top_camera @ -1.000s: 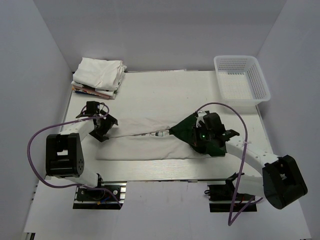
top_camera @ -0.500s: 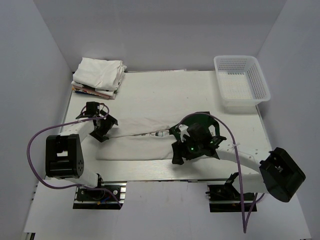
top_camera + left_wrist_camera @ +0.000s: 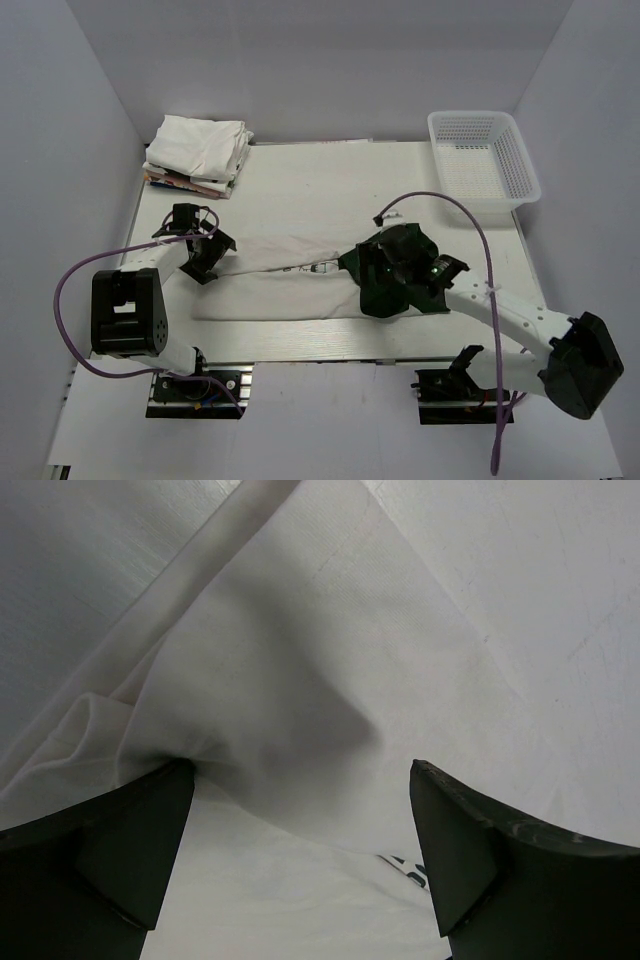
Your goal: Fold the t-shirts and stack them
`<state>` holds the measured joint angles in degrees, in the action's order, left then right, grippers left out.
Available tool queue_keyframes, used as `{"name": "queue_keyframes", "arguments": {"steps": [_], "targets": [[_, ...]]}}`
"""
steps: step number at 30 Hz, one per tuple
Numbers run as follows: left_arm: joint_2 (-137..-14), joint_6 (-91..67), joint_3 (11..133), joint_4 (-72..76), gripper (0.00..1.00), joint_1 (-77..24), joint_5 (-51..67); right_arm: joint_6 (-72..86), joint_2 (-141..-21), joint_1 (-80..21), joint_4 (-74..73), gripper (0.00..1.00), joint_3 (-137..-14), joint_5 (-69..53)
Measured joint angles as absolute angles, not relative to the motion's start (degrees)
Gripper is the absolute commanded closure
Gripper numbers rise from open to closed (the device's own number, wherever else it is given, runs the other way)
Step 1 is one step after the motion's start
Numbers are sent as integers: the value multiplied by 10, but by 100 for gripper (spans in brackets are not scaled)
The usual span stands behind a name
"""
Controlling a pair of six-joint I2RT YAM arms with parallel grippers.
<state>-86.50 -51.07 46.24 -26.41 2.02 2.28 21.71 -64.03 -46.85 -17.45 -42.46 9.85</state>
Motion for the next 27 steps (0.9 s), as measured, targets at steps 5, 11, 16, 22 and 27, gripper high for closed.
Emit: {"name": "queue_keyframes", "arguments": {"steps": [5,11,16,22,27], "targets": [[-865,-507,463,-265,0,20,23,236,-732,-405,-211,10,-458,203],[-866,-504,463,-265,0,20,23,197,-800,-348,-187,10,-458,197],[-868,-501,467,-267,0,20,23,161,-827,-345,-166,10,-457,90],[-882,-500,485,-284,0,19,19,163,-757,-361,-142,10,-395,-136],[-892,-497,497,-291,0,19,14,165,-680,-374,-162,10,-366,-221]]}}
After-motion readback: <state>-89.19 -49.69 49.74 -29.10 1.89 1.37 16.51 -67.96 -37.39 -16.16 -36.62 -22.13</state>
